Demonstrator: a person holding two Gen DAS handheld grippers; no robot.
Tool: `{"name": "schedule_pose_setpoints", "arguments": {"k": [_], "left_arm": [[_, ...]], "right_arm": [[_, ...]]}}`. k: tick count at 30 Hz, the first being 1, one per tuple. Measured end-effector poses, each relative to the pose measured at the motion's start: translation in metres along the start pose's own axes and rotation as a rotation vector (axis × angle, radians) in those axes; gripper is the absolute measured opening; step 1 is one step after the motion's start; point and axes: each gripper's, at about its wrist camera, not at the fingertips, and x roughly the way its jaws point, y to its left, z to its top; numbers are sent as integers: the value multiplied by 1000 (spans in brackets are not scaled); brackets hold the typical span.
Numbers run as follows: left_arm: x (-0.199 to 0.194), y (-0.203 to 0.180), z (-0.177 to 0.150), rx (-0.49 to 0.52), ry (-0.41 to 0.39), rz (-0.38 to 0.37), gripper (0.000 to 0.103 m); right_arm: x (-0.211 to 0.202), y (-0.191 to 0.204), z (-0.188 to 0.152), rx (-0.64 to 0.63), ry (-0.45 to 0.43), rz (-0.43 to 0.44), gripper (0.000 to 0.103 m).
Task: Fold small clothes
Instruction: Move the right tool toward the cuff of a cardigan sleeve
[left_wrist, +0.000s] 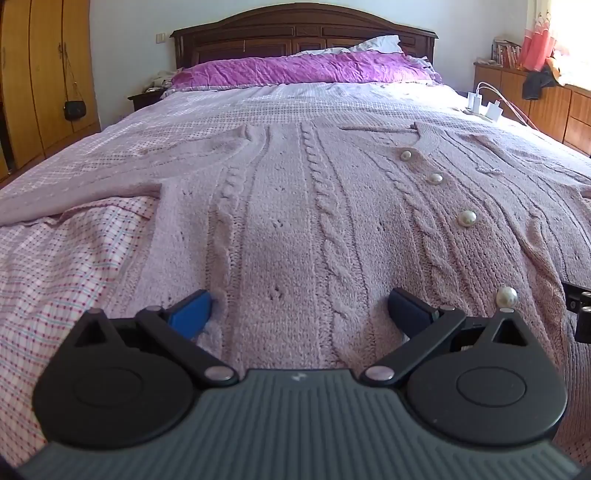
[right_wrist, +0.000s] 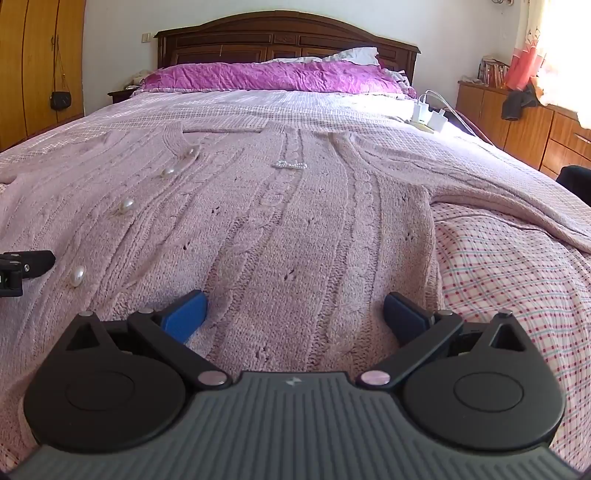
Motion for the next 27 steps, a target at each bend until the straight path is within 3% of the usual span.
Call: {"name": "schedule_pose_setpoints", "arguments": {"k": [27], "left_arm": [[3,-2,6,-17,46,8,103]], "right_arm": [[-3,-1,-3,-2,-9,1,103]]}}
